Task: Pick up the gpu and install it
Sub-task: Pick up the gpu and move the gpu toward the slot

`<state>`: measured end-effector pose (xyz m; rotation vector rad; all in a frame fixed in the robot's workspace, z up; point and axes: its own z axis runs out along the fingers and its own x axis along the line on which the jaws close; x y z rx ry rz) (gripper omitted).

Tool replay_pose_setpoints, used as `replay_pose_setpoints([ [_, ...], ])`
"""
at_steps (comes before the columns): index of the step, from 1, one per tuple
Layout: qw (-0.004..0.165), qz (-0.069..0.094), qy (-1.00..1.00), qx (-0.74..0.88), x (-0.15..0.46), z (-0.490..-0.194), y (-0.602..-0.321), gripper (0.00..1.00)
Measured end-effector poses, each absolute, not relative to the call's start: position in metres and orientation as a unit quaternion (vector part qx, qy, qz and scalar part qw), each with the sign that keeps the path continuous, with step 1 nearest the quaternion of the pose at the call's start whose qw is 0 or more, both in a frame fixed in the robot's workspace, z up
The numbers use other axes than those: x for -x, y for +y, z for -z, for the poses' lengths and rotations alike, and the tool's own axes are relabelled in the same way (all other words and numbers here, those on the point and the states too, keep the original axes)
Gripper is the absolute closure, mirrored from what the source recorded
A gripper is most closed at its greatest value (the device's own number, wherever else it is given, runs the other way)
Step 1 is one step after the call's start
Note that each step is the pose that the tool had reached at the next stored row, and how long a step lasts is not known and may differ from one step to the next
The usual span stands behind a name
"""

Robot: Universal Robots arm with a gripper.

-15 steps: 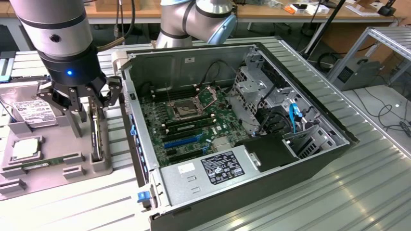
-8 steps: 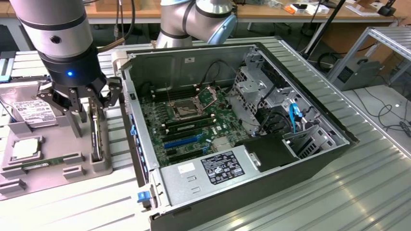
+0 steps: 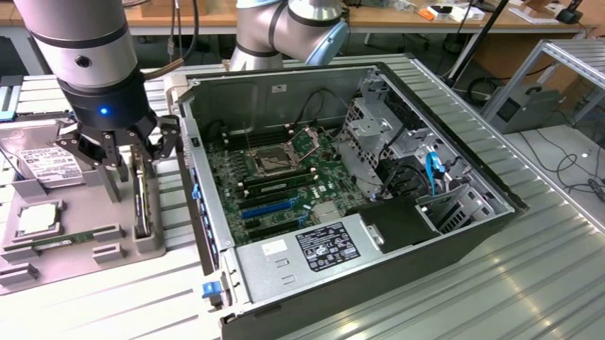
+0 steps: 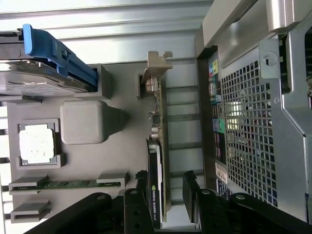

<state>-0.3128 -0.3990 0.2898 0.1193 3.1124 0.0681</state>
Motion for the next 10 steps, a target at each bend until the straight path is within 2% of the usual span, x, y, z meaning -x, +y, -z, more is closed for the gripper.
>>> replay_pose_setpoints([
  [10, 0.013, -0.022, 0.999, -0.038, 0.3163, -0.2812, -0.3990, 0.58],
])
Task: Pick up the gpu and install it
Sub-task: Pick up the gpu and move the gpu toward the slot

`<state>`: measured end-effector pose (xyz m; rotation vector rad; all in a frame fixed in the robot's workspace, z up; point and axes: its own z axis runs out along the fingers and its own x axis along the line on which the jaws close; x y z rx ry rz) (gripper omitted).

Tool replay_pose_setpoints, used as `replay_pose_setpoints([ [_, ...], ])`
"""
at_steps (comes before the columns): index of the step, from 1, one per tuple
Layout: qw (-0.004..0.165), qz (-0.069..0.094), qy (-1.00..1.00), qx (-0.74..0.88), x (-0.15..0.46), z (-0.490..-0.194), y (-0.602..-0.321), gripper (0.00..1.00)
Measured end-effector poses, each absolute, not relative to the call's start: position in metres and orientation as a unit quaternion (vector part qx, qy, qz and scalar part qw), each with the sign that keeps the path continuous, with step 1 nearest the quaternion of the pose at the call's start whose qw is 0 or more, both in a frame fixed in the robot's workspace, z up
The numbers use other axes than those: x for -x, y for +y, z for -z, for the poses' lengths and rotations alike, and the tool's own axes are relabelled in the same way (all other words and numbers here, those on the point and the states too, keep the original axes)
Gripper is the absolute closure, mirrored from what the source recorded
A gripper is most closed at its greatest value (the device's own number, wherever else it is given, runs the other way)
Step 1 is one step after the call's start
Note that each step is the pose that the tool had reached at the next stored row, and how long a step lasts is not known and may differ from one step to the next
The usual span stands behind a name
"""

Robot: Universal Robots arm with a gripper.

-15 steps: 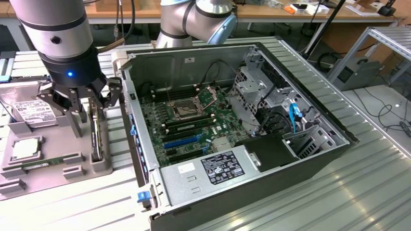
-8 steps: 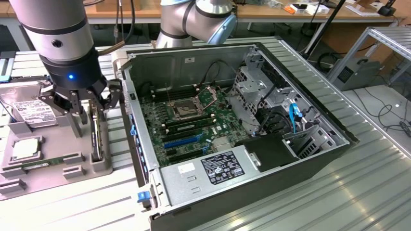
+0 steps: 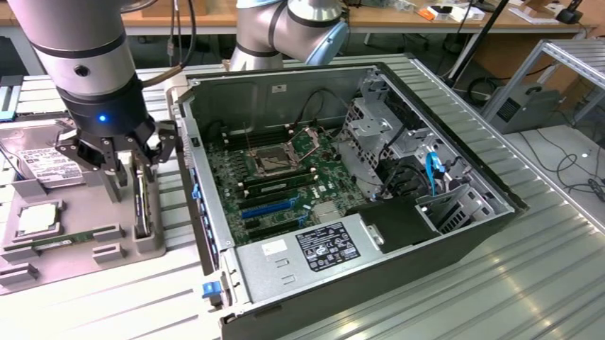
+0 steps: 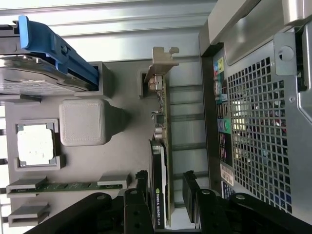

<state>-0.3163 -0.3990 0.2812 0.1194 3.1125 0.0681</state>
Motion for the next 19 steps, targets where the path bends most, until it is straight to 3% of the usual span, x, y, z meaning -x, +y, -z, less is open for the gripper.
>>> replay_pose_setpoints([
  [19, 0.013, -0.022, 0.999, -0.038, 0.317, -0.261, -0.399, 0.58],
])
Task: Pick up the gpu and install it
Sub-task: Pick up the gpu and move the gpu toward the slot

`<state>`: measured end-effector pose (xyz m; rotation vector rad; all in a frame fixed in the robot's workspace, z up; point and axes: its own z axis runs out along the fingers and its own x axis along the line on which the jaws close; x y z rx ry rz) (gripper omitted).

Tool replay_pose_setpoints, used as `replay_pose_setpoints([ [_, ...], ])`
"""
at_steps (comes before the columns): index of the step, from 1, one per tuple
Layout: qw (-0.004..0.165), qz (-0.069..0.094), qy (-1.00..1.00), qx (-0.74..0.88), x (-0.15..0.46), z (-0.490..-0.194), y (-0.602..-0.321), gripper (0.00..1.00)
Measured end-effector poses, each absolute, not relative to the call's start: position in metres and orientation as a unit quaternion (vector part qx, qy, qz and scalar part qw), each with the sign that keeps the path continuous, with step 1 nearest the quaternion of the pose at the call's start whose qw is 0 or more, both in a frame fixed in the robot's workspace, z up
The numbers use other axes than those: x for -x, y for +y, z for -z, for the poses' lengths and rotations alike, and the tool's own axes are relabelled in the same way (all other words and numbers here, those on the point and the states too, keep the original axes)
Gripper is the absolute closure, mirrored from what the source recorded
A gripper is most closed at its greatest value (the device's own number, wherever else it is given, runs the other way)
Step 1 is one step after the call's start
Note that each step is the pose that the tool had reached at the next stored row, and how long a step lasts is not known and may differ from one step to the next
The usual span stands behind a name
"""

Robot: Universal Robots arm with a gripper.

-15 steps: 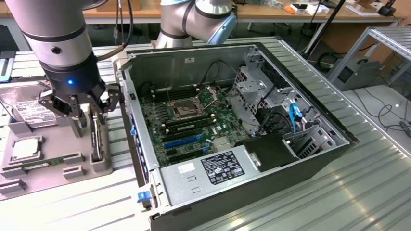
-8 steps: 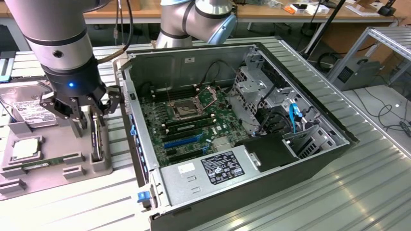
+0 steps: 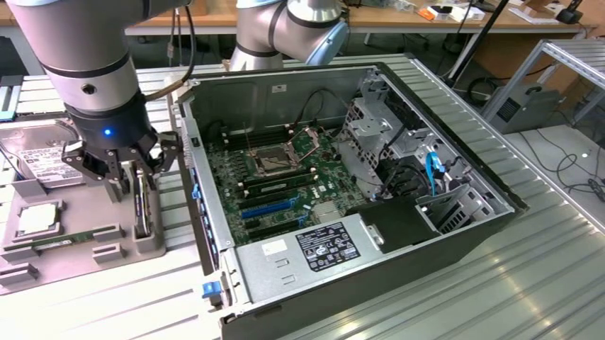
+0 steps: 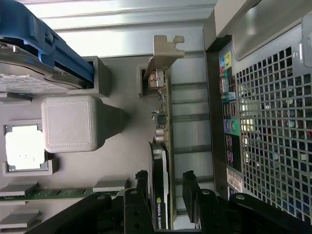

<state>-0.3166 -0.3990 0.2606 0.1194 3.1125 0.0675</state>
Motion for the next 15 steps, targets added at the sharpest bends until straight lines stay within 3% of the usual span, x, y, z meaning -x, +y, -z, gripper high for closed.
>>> replay_pose_setpoints([
  [15, 0.013, -0.020, 0.999, -0.038, 0.318, -0.243, -0.392, 0.58],
])
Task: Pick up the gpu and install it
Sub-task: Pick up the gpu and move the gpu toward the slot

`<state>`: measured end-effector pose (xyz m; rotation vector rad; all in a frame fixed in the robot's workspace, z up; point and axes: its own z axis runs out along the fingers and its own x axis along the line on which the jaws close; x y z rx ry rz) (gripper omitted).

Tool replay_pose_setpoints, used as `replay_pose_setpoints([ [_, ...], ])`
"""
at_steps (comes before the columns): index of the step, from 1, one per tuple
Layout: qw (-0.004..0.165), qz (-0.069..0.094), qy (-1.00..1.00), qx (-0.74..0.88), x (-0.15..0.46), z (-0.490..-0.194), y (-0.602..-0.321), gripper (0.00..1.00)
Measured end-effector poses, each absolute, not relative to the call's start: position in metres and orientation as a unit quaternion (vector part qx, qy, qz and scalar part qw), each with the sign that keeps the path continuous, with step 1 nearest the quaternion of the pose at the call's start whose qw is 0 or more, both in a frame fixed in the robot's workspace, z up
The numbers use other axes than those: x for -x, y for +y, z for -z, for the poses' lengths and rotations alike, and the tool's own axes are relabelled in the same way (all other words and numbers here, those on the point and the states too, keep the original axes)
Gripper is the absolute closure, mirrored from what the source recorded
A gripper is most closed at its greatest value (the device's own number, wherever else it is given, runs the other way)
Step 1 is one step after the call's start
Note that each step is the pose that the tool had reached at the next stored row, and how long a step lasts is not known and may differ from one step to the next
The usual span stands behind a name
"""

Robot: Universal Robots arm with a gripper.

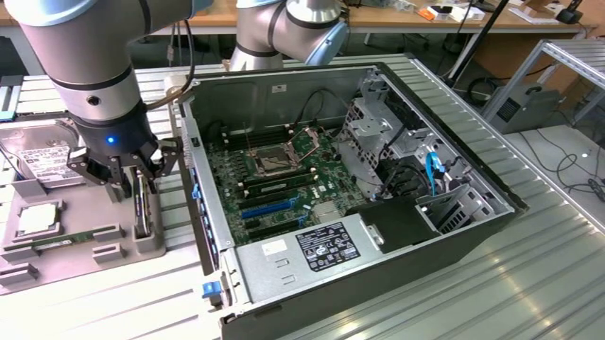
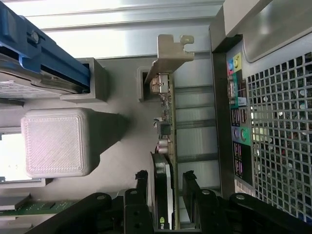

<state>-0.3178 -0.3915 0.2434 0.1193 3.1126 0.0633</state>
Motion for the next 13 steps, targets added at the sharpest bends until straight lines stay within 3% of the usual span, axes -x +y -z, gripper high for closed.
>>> replay_pose_setpoints([
  [5, 0.013, -0.020, 0.999, -0.038, 0.3177, -0.2433, -0.3915, 0.60],
  [7, 0.013, -0.020, 0.999, -0.038, 0.3178, -0.2433, -0.3915, 0.72],
  [8, 0.013, -0.020, 0.999, -0.038, 0.3178, -0.2433, -0.3915, 0.73],
  [13, 0.013, -0.020, 0.999, -0.038, 0.3177, -0.2433, -0.3915, 0.73],
])
